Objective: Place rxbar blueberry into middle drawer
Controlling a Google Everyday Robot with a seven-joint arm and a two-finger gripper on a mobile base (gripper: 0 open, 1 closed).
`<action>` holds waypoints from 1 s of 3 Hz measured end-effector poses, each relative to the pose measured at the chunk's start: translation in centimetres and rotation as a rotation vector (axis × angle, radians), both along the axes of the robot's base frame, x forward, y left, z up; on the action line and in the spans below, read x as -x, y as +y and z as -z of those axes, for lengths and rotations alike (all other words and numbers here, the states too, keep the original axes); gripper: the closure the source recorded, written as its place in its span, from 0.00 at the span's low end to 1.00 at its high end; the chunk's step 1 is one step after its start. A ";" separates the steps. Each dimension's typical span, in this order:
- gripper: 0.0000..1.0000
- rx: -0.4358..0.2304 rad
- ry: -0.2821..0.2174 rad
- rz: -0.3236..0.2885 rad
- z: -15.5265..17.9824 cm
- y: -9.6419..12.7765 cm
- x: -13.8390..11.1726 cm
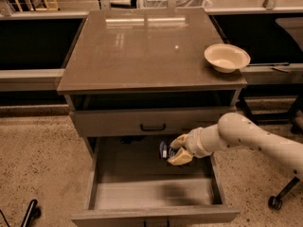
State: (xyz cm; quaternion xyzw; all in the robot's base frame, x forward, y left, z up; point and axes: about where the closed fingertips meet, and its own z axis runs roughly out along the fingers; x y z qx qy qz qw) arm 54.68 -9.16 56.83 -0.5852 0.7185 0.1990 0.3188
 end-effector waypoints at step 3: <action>0.61 0.024 -0.047 -0.231 9.0 -0.4 2.7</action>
Offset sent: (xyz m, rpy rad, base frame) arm -0.0319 -0.0050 -0.0996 -0.0585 -0.0758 0.3042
